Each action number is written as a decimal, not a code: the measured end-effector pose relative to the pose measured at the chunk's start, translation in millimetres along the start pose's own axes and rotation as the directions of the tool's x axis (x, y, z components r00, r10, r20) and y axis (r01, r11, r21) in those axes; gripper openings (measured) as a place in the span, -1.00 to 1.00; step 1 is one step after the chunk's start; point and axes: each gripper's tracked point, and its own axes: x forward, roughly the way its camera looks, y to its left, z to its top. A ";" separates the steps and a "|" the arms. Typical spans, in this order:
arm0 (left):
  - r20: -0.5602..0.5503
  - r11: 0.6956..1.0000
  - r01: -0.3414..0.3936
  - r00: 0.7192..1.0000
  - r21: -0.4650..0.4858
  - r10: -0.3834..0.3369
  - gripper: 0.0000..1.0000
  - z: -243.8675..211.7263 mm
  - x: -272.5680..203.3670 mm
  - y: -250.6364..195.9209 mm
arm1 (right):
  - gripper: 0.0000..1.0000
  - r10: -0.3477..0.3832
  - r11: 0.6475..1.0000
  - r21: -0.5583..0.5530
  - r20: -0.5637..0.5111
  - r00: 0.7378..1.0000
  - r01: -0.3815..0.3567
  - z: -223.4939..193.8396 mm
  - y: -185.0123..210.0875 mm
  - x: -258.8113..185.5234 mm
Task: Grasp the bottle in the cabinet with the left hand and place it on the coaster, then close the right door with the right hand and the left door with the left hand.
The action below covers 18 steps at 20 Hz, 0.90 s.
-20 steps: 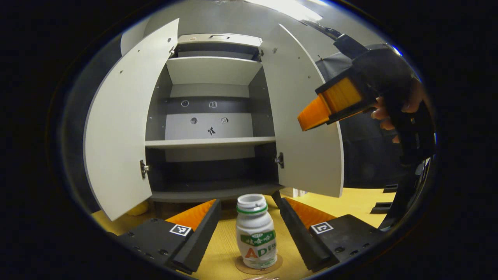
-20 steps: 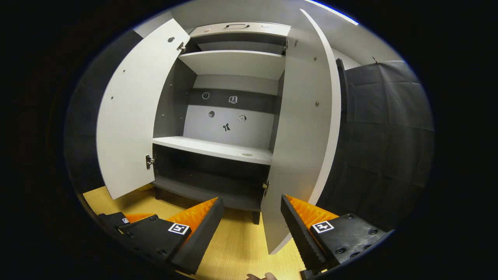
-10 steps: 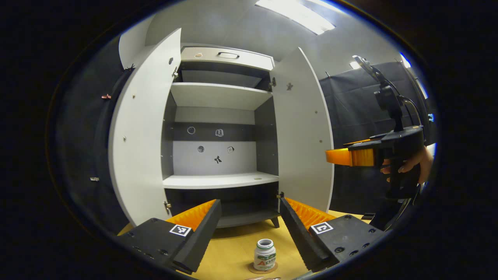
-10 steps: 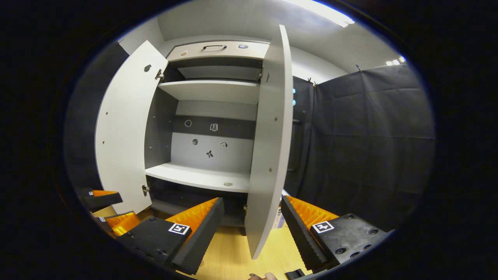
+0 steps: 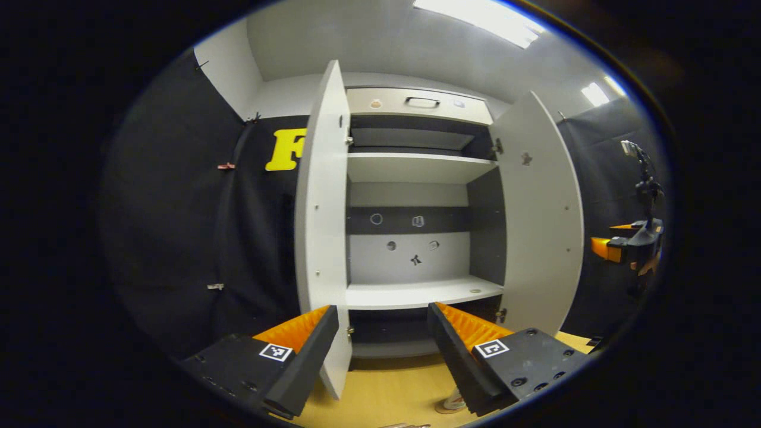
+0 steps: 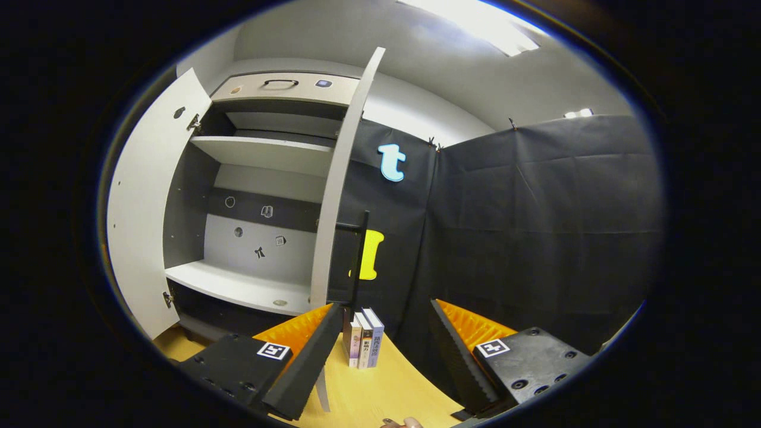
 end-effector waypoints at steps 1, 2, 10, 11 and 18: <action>-0.001 0.999 -0.049 0.999 0.002 0.049 0.91 3.5 1.5 19.3 | 0.94 0.008 1.000 0.010 0.003 1.000 -0.008 -0.9 -0.8 5.8; -0.004 0.995 -0.098 0.995 0.005 0.098 0.91 6.4 3.4 37.9 | 0.95 0.015 1.000 0.017 0.002 1.000 -0.015 -2.4 -1.1 10.8; 0.037 0.931 -0.364 0.931 0.024 0.363 0.91 42.2 -1.2 131.6 | 0.90 0.159 0.986 0.051 -0.004 0.987 -0.159 -5.4 12.8 37.3; 0.034 0.927 -0.374 0.927 0.010 0.373 0.91 42.6 -2.8 134.8 | 0.90 0.173 0.983 0.065 -0.012 0.985 -0.172 -5.6 15.5 38.1; 0.002 0.920 -0.392 0.920 0.024 0.392 0.92 38.1 -3.4 133.8 | 0.90 0.278 0.951 0.146 -0.029 0.960 -0.271 -6.5 55.7 32.3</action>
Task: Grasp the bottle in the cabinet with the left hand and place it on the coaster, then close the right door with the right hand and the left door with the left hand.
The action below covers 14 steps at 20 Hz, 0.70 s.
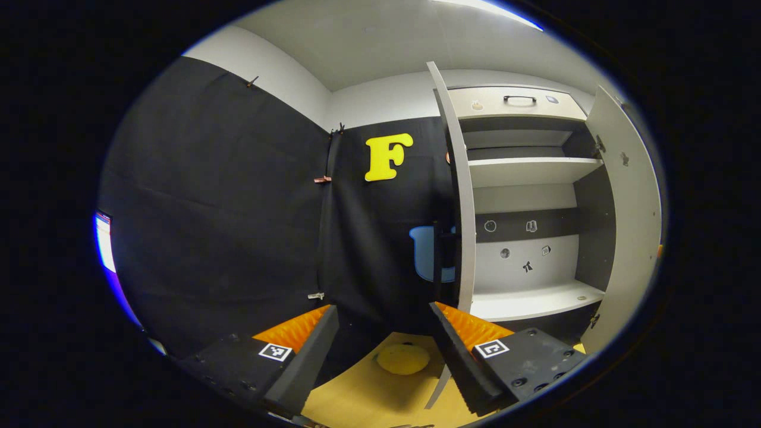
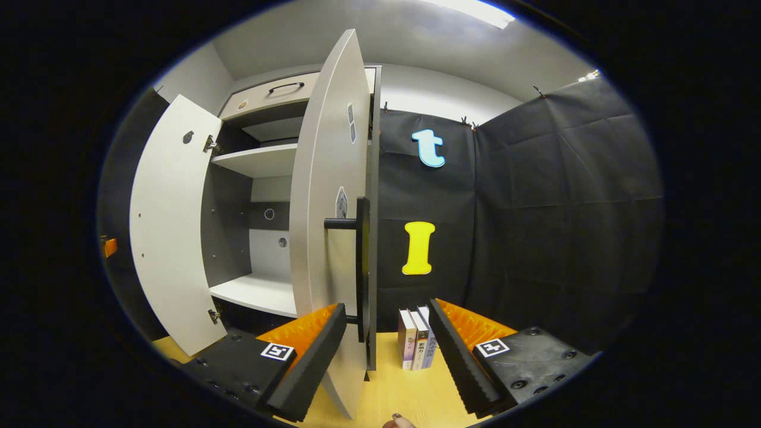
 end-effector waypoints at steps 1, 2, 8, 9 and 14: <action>-0.007 1.000 0.012 1.000 -0.008 -0.012 0.91 -3.0 -1.6 -2.7 | 0.89 0.017 1.000 0.006 -0.004 1.000 -0.017 -0.8 7.1 3.1; -0.018 1.000 0.015 1.000 -0.004 -0.015 0.92 -6.5 -2.5 -3.0 | 0.90 0.039 0.999 0.013 -0.006 0.999 -0.039 -0.8 15.6 5.5; -0.045 1.000 -0.005 0.999 0.011 0.005 0.97 -13.5 0.0 1.7 | 0.90 0.168 0.985 0.048 -0.006 0.986 -0.168 -3.5 74.1 26.6; -0.044 1.000 -0.008 0.999 0.014 0.008 0.92 -12.9 0.0 4.1 | 0.90 0.187 0.981 0.045 -0.001 0.982 -0.186 -2.8 84.0 32.2; -0.035 1.000 -0.012 0.999 0.002 0.012 0.91 -9.8 13.2 6.2 | 0.91 0.304 0.951 0.062 -0.003 0.953 -0.303 -1.0 137.8 46.6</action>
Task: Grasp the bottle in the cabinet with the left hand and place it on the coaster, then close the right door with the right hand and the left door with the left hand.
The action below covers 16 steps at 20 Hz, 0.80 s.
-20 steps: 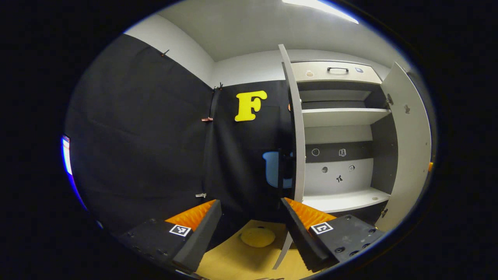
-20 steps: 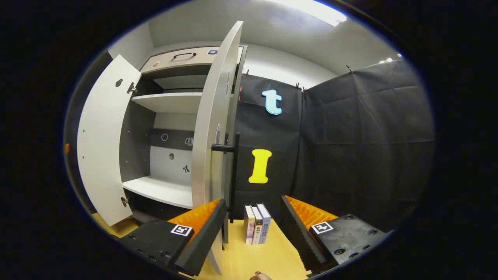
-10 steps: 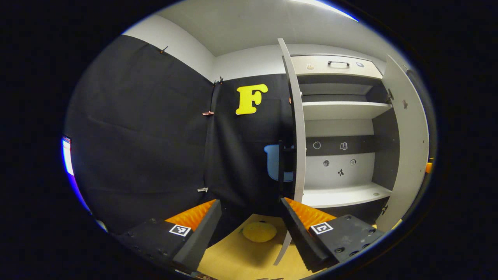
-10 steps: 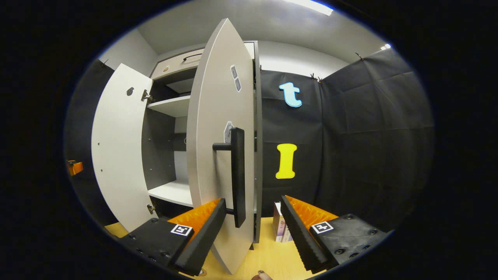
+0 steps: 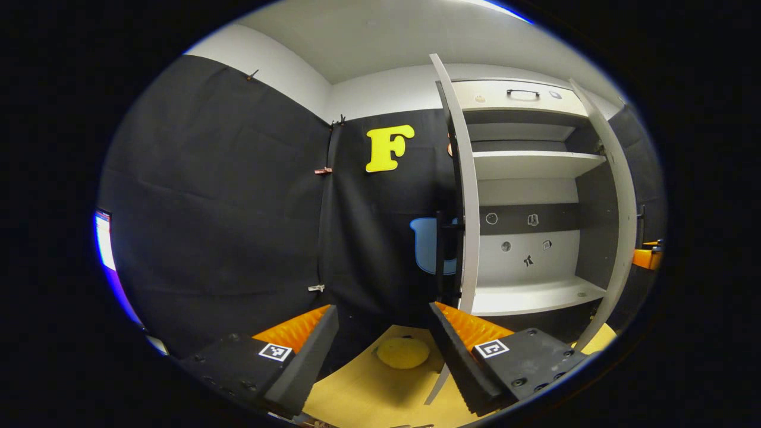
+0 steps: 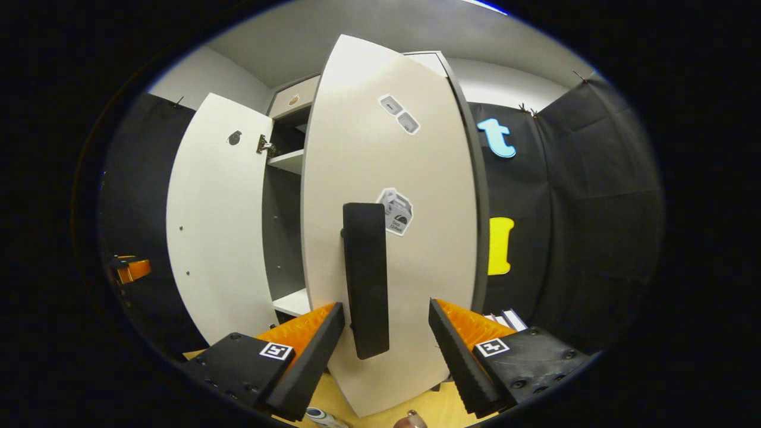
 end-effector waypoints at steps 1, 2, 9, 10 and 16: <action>0.003 1.000 0.004 1.000 -0.001 -0.004 0.91 1.5 3.9 -0.5 | 0.93 0.008 1.000 -0.013 0.003 1.000 -0.008 0.1 3.6 0.5; 0.008 1.000 0.011 1.000 -0.006 -0.011 0.92 3.5 8.4 -1.4 | 0.94 0.009 0.999 -0.033 0.004 1.000 -0.009 -0.1 4.9 -0.3; 0.021 0.996 0.085 0.996 -0.023 -0.085 0.91 4.1 51.5 -11.1 | 0.94 -0.033 0.994 -0.105 -0.004 0.999 0.032 -3.1 -2.9 -19.4; 0.024 0.995 0.094 0.995 -0.016 -0.094 0.91 5.2 58.7 -12.4 | 0.94 -0.035 0.994 -0.105 0.002 0.999 0.035 -1.8 -2.1 -20.1; 0.030 0.978 0.204 0.979 -0.042 -0.203 0.99 7.4 76.1 -37.5 | 0.94 -0.066 0.988 -0.139 -0.002 0.998 0.065 -6.4 -0.3 -18.4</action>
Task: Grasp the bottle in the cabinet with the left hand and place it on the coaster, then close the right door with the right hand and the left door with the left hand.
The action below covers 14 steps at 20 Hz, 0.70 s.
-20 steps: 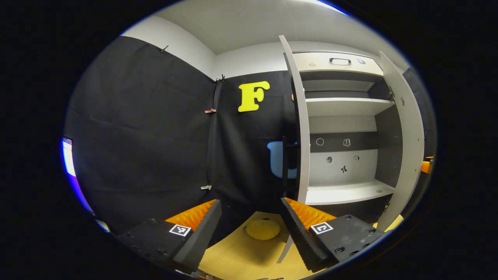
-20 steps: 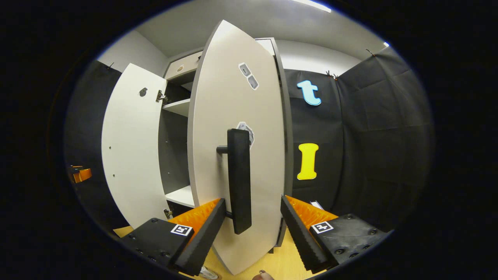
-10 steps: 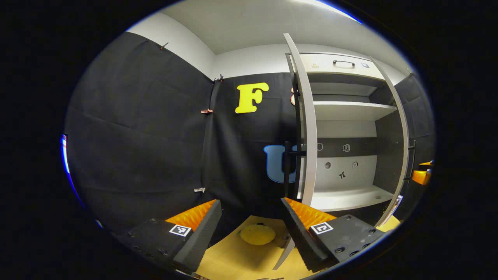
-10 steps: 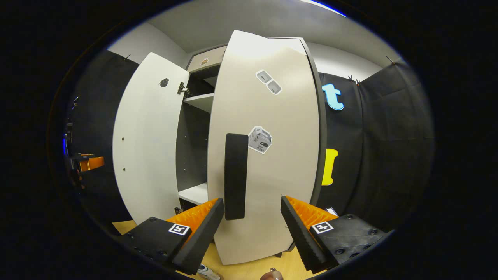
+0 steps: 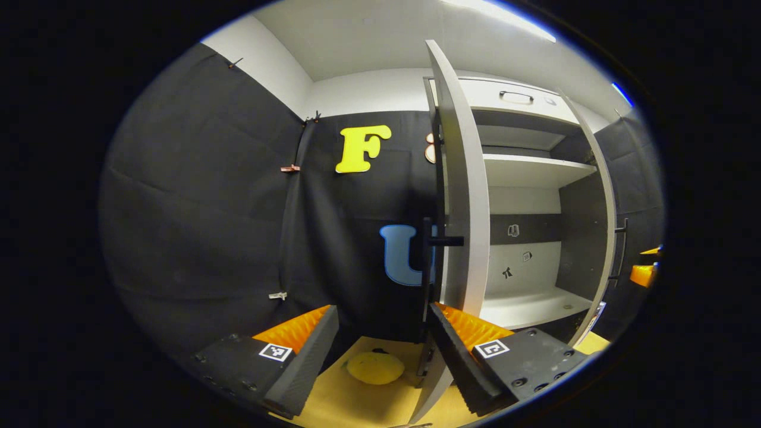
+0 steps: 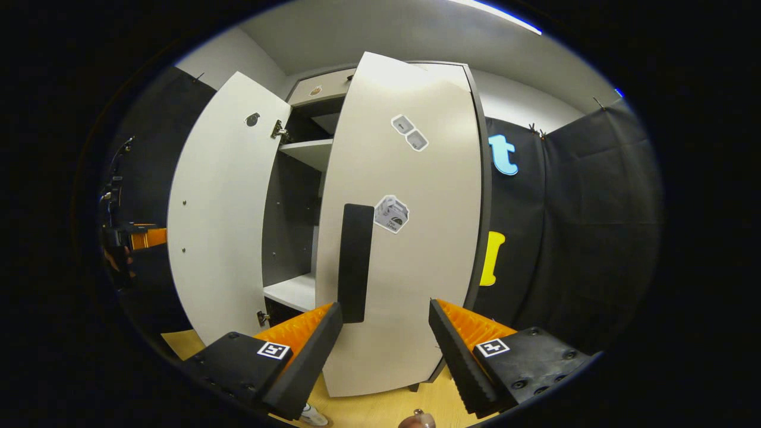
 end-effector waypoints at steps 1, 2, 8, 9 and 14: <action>0.001 1.000 0.011 1.000 -0.001 -0.011 0.90 0.4 1.0 -2.3 | 0.94 0.001 1.000 0.005 -0.004 1.000 -0.001 -1.0 1.7 0.0; -0.001 1.000 0.025 1.000 0.012 -0.025 0.81 0.7 1.6 -3.7 | 0.95 0.001 1.000 0.009 -0.009 1.000 -0.001 -2.5 2.9 1.0; -0.026 0.991 0.128 0.992 0.032 -0.127 0.59 1.1 0.7 -32.3 | 0.95 -0.022 1.000 0.014 0.000 1.000 0.022 -2.4 -3.4 3.1; -0.030 0.989 0.145 0.989 0.032 -0.144 0.53 1.8 -2.7 -38.1 | 0.95 -0.025 1.000 0.016 -0.002 1.000 0.025 -3.4 -5.0 2.4; -0.029 0.965 0.262 0.965 0.029 -0.261 0.57 1.9 -3.3 -93.9 | 0.94 -0.050 0.999 0.007 -0.010 0.999 0.050 -8.9 -20.7 -3.2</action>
